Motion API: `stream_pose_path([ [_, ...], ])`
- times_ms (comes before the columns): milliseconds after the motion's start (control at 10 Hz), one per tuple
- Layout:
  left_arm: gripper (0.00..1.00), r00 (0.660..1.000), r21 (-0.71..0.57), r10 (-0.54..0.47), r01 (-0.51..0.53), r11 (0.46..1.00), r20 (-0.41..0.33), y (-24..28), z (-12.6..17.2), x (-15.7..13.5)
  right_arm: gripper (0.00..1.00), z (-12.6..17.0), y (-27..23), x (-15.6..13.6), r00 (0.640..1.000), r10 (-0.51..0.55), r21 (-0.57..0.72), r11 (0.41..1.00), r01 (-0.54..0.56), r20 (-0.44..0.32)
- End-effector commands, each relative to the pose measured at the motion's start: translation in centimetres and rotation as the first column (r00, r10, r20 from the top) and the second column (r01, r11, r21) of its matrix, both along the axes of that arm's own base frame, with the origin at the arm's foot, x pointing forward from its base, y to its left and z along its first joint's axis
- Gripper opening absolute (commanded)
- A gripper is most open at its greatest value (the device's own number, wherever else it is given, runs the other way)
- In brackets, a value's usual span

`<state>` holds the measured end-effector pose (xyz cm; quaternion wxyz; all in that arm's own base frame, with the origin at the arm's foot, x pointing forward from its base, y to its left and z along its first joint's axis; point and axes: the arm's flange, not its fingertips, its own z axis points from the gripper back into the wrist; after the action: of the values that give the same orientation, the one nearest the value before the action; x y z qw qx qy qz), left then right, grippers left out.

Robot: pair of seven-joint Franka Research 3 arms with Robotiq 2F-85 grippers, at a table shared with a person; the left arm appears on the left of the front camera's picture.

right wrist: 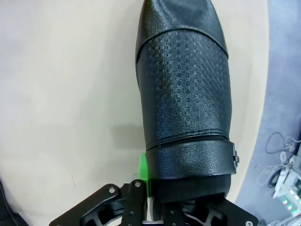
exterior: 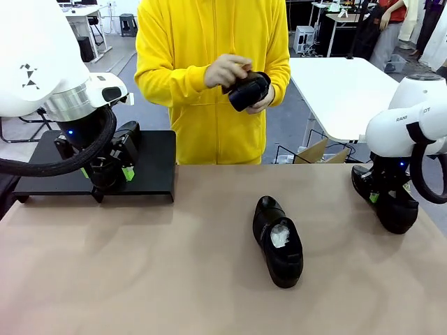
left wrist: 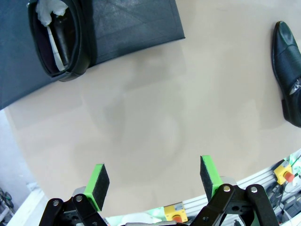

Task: Organize the shoes by placing them on the stand.
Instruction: Pick up one Shoe and place it in the middle of the table.

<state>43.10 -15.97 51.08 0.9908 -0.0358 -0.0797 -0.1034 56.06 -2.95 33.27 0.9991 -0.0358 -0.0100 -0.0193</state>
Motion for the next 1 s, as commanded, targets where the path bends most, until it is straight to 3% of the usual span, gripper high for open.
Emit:
stream_pose_path([
  [0, 1.0, 1.0, -0.004, 0.002, -0.002, 1.0, 0.003, 0.2, 0.0, -0.3, 0.0, -0.4, -0.4, 0.8, 0.999, -0.05, -0.01, 0.999, 0.05, -0.02],
  [200, 1.0, 1.0, -0.004, 0.002, -0.002, 1.0, 0.003, 0.2, 0.0, -0.3, 0.0, 0.4, -0.6, 0.5, 0.998, -0.052, 0.015, 0.999, 0.052, -0.038],
  [300, 1.0, 1.0, -0.004, 0.002, -0.002, 1.0, 0.003, 0.2, 0.0, -0.3, 0.0, 4.3, 0.3, -1.2, 0.997, -0.073, 0.015, 0.997, 0.074, -0.017],
  [400, 1.0, 1.0, -0.004, 0.002, -0.002, 1.0, 0.003, 0.2, 0.0, -0.3, 0.0, 8.2, 1.2, -2.9, 0.996, -0.08, 0.016, 0.997, 0.079, 0.05],
  [600, 1.0, 1.0, -0.004, 0.002, -0.002, 1.0, 0.003, 0.2, 0.0, -0.3, 0.0, 16.9, 4.8, -8.6, 0.987, -0.096, 0.029, 0.995, 0.093, 0.127],
  [900, 1.0, 1.0, -0.004, 0.002, -0.002, 1.0, 0.003, 0.2, 0.0, -0.3, 0.0, 20.4, 10.0, -13.8, 0.994, -0.024, -0.031, 0.999, 0.027, 0.105],
])
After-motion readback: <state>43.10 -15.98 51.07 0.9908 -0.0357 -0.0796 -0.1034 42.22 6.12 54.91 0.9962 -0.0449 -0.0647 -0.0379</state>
